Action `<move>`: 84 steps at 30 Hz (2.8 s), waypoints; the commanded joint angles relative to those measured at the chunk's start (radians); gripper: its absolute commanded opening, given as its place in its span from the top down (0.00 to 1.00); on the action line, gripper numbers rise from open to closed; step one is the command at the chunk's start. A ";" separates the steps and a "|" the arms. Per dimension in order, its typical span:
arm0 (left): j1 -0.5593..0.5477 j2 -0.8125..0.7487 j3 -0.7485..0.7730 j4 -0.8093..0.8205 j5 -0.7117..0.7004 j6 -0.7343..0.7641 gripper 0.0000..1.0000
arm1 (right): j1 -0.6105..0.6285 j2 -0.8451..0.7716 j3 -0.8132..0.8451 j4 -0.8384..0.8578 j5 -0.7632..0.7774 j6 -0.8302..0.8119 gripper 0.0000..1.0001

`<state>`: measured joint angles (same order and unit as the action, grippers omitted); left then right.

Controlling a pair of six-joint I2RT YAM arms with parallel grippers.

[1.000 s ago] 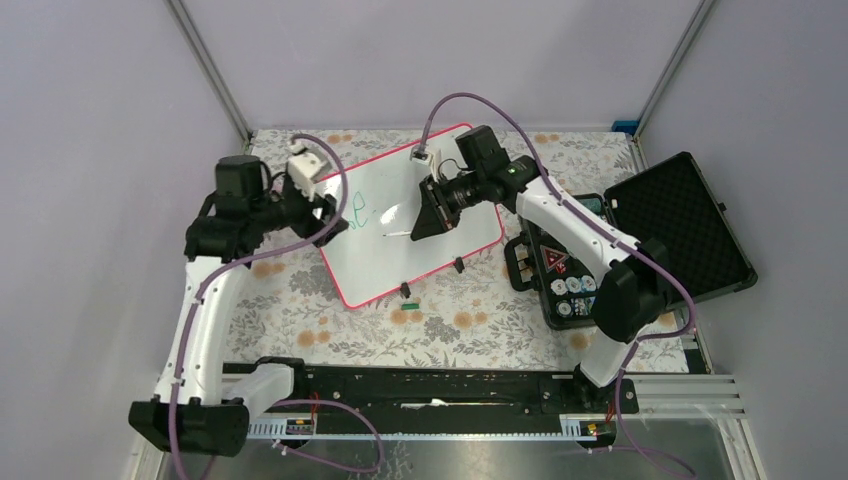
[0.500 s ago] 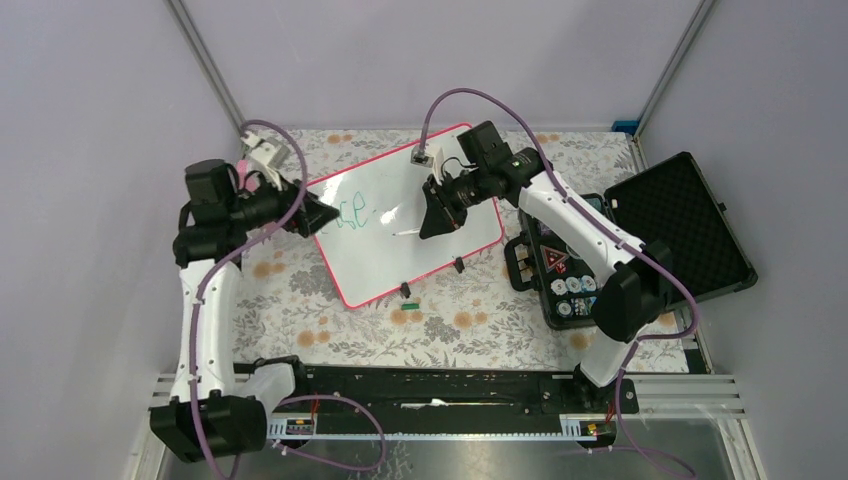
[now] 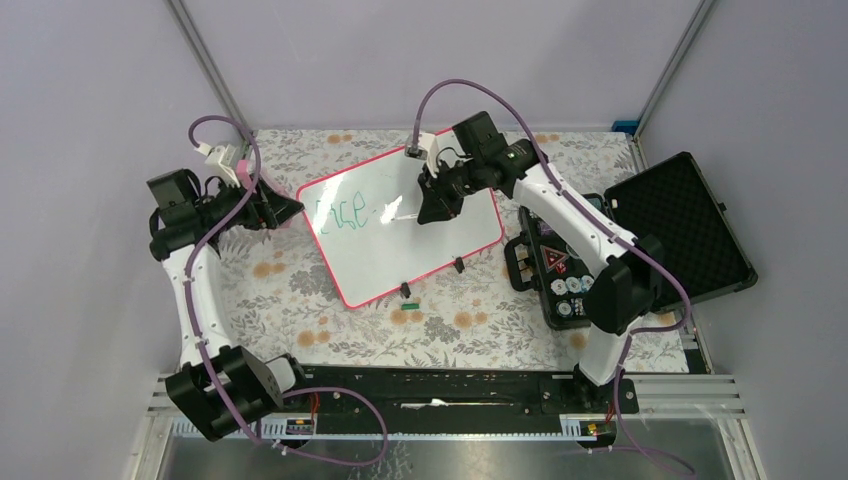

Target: Write a sentence on the whiteboard

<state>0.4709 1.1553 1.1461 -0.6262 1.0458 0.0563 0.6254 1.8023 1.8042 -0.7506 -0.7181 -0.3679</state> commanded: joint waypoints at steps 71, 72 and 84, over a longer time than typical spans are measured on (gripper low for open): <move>-0.184 0.232 0.060 0.023 -0.049 0.232 1.00 | 0.138 0.104 0.090 0.160 0.453 -0.230 1.00; -0.186 0.232 0.059 0.023 -0.051 0.233 1.00 | 0.137 0.104 0.089 0.159 0.457 -0.231 1.00; -0.188 0.230 0.051 0.023 -0.057 0.240 1.00 | 0.125 0.112 0.105 0.161 0.468 -0.223 1.00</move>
<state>0.2977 1.4147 1.1873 -0.6483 1.0203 0.2283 0.7570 1.9270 1.8908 -0.6155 -0.2699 -0.5938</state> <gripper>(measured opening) 0.260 0.193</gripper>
